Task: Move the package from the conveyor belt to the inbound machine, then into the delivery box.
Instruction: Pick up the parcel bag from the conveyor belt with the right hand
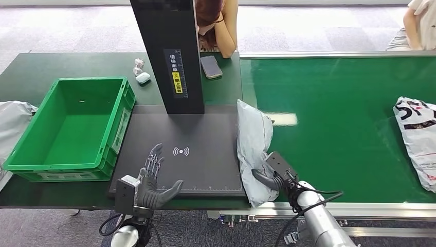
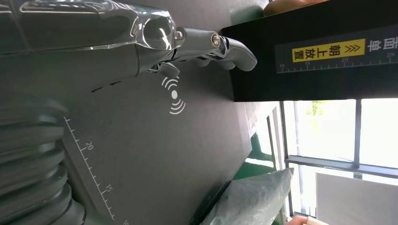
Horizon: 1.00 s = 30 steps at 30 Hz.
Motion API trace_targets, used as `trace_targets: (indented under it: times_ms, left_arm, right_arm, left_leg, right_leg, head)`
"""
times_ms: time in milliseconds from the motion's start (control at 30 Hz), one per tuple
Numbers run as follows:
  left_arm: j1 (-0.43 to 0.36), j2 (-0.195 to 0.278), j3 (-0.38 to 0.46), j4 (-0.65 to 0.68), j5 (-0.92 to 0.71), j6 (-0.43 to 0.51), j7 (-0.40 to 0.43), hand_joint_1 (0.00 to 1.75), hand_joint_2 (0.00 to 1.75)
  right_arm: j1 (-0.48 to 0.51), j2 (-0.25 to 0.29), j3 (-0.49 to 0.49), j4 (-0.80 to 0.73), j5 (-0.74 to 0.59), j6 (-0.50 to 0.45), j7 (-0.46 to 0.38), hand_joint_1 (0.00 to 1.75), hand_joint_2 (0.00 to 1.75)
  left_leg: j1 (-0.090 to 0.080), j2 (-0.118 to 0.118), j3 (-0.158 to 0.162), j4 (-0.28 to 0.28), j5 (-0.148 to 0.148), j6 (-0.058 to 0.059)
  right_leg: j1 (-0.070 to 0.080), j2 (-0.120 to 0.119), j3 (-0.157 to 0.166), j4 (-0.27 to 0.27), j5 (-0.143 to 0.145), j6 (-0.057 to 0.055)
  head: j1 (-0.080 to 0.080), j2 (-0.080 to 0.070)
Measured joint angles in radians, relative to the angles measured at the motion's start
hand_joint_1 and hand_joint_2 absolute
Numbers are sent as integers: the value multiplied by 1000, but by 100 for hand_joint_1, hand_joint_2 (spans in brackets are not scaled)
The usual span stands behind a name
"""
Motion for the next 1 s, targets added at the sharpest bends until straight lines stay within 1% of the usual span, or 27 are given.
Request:
trace_targets:
  times_ms: [167, 233, 333, 400, 500, 567, 667, 700, 733, 833, 900, 1000]
  left_arm:
    - [2, 5, 0, 8, 3, 0, 0, 0, 175]
    - [4, 5, 1, 8, 5, 2, 0, 0, 175]
    - [13, 5, 3, 7, 6, 7, 2, 0, 175]
    - [21, 4, 8, 1, 8, 12, 2, 0, 175]
    - [31, 3, 16, -17, 13, 23, -10, 0, 175]
    - [32, 2, 19, -29, 12, 35, -24, 0, 175]
    - [32, -2, 20, -49, 5, 68, -61, 0, 175]
    - [32, -3, 20, -57, 5, 75, -70, 0, 175]
    - [32, -4, 20, -63, 5, 79, -75, 0, 175]
    - [31, -6, 20, -76, 6, 82, -81, 0, 175]
    - [31, -5, 20, -82, 9, 87, -90, 0, 175]
    - [31, -5, 20, -99, 10, 111, -113, 0, 175]
  right_arm:
    - [-6, -1, 14, -3, 8, -82, 60, 175, 175]
    - [-4, -1, 16, -12, -8, -117, 77, 175, 175]
    - [9, 0, 8, -37, -65, -152, 68, 175, 175]
    - [25, 4, -12, -68, -138, -145, 28, 175, 175]
    - [57, 17, -61, -138, -316, -81, -71, 175, 175]
    - [79, 27, -95, -191, -428, -14, -118, 175, 175]
    - [127, 42, -138, -295, -664, 177, -173, 175, 175]
    - [141, 46, -150, -330, -734, 232, -181, 175, 175]
    - [152, 51, -160, -360, -777, 265, -182, 175, 175]
    - [178, 58, -179, -426, -823, 298, -180, 175, 175]
    - [192, 62, -184, -457, -878, 341, -177, 175, 175]
    - [214, 70, -185, -513, -1037, 455, -144, 175, 175]
  left_leg:
    - [1, 1, 0, 0, 0, 0]
    - [2, 0, 0, 0, 0, 0]
    - [2, -1, 0, 0, 0, 0]
    - [2, -2, -1, 0, 0, 0]
    - [1, -3, -2, 0, 0, 0]
    - [1, -5, -2, 0, 0, 0]
    - [2, -9, -3, 0, 0, 0]
    - [1, -10, -3, 0, 0, 0]
    - [1, -10, -3, 0, 0, 0]
    - [1, -10, -3, 0, 0, 0]
    - [1, -10, -4, 0, 0, 0]
    - [1, -10, -3, 0, 0, 0]
  right_leg:
    - [1, 0, 1, 0, 0, 0]
    - [2, 0, 1, 0, 0, 0]
    - [2, -1, 1, 0, 0, 0]
    - [2, -2, 1, 0, 0, 0]
    - [2, -3, 0, 0, 0, 0]
    - [2, -5, 0, 0, -1, 0]
    - [2, -8, 1, 0, -2, 1]
    - [2, -9, 1, 0, -2, 1]
    - [2, -9, 1, 0, -3, 1]
    - [2, -9, 1, 0, -3, 0]
    - [2, -9, 1, 0, -3, 0]
    - [2, -9, 1, 0, -3, 0]
  head:
    - [0, 0]
    - [0, 0]
    - [0, 0]
    - [0, 0]
    - [0, 0]
    - [0, 0]
    - [0, 0]
    - [0, 0]
    - [0, 0]
    - [0, 0]
    - [0, 0]
    - [0, 0]
